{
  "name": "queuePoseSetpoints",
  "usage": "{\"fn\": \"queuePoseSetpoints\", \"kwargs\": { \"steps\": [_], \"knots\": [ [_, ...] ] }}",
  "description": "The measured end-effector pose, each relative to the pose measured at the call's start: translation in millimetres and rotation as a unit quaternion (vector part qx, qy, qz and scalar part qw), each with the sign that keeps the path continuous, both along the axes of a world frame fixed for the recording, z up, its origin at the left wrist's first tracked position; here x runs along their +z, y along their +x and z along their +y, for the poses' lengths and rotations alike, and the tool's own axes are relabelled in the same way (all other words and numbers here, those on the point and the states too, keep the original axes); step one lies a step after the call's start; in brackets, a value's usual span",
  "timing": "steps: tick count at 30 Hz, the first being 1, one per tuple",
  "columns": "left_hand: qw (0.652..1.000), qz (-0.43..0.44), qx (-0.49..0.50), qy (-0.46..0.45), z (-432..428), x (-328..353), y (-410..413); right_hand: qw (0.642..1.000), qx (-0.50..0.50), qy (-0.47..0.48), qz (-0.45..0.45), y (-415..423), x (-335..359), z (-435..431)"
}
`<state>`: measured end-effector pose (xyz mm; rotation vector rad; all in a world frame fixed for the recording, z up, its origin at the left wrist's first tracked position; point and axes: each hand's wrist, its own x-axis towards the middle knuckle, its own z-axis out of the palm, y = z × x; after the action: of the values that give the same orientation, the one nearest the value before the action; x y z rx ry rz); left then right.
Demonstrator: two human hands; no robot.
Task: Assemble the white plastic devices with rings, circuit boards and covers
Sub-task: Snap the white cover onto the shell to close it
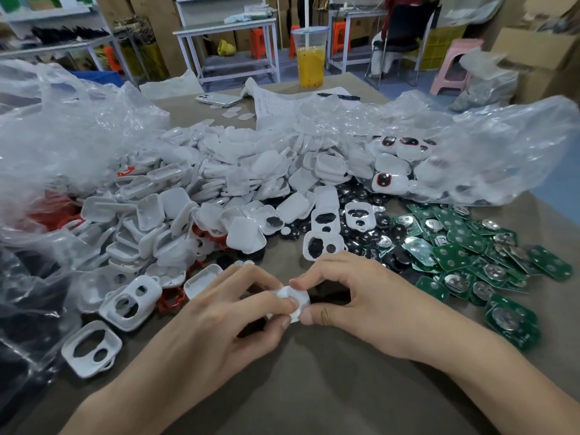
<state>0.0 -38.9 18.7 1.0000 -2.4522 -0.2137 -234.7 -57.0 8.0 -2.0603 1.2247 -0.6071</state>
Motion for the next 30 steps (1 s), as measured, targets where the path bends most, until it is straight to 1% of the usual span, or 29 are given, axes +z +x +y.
{"fn": "queuePoseSetpoints", "kwargs": {
  "steps": [10,18,22,26,30],
  "knots": [
    [1.000,-0.009,0.006,0.007,0,0,1,0.998,0.027,0.046,0.035,3,17,-8],
    [1.000,-0.006,0.000,-0.006,-1,-2,0,0.999,0.024,0.000,0.041,5,17,-5],
    [1.000,-0.001,0.005,-0.001,-2,-5,1,0.993,0.037,-0.045,0.098,7,20,-6],
    [1.000,0.015,0.004,0.005,-2,-6,1,0.978,0.052,-0.126,0.157,7,19,4],
    [0.999,0.021,0.003,0.027,0,-5,2,0.983,0.044,-0.127,0.129,6,18,10]
  ]
}}
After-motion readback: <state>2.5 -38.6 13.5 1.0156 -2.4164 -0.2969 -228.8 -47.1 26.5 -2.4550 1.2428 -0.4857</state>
